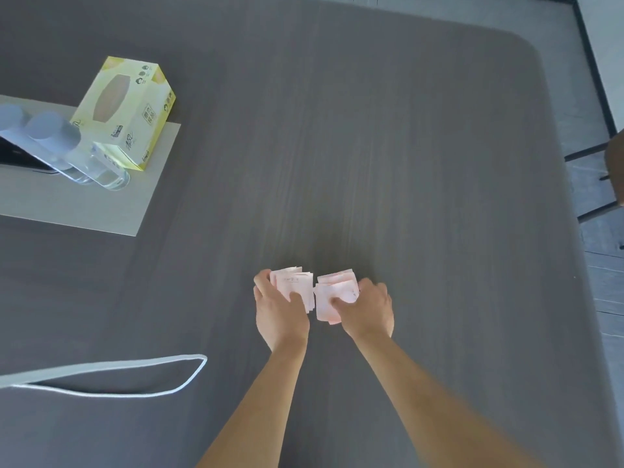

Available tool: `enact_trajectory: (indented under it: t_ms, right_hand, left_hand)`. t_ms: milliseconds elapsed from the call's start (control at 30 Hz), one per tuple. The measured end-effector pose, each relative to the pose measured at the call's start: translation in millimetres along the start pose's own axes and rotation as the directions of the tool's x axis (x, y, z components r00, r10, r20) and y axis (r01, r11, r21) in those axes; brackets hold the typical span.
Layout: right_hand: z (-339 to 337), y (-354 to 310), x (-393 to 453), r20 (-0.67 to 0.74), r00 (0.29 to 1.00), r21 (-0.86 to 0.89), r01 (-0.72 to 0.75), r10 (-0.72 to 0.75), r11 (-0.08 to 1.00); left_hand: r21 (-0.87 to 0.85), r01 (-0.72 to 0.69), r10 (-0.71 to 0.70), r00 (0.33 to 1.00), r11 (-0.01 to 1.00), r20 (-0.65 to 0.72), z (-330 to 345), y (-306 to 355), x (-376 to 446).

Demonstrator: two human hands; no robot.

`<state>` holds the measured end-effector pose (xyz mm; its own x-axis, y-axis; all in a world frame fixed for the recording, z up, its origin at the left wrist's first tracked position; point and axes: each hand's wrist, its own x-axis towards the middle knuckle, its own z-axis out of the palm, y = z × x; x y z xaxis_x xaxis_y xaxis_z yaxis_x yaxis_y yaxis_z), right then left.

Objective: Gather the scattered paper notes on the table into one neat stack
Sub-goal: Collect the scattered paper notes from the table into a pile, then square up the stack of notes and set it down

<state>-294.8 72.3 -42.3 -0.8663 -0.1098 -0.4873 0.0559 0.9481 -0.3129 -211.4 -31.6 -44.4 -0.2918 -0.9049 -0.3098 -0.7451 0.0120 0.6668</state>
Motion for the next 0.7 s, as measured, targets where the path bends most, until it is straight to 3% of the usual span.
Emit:
enact_trajectory:
  t_ms: [133, 200, 300, 400, 500, 600, 700]
  right_hand:
    - [-10.8, 22.5, 0.7, -0.021, 0.998, 0.256, 0.063, -0.06, 0.965]
    - [-27.0, 33.9, 0.2, 0.067, 0.997, 0.477, 0.01, -0.047, 0.879]
    - [-53.2, 46.5, -8.6, 0.193, 0.973, 0.643, -0.026, -0.129, 0.765]
    - [-65.3, 51.6, -24.4, 0.271, 0.939, 0.661, -0.023, -0.21, 0.75]
    - [-57.7, 48.4, -44.0, 0.28, 0.922, 0.587, 0.055, -0.266, 0.808]
    - [-40.4, 45.1, -69.1, 0.182, 0.955, 0.478, 0.122, -0.234, 0.87]
    - [-31.5, 51.4, -92.0, 0.068, 0.98, 0.545, 0.119, -0.185, 0.83]
  left_hand:
    - [-0.175, -0.003, 0.014, 0.998, 0.984, 0.06, -11.4, 2.6, -3.0]
    - [-0.152, -0.013, 0.026, 0.996, 0.988, 0.082, -18.0, -0.2, -3.7]
    - [-0.163, 0.04, -0.012, 0.986, 0.986, 0.168, -28.2, -2.3, -8.8]
    - [-0.165, 0.11, -0.052, 0.945, 0.98, 0.323, -38.4, -0.9, -22.1]
    - [-0.195, 0.127, -0.013, 0.867, 0.973, 0.499, -44.6, -0.7, -43.3]
    - [-0.176, 0.069, 0.049, 0.807, 0.982, 0.589, -48.5, -6.4, -67.3]
    - [-0.172, 0.038, 0.068, 0.817, 0.984, 0.572, -49.6, -15.3, -85.6]
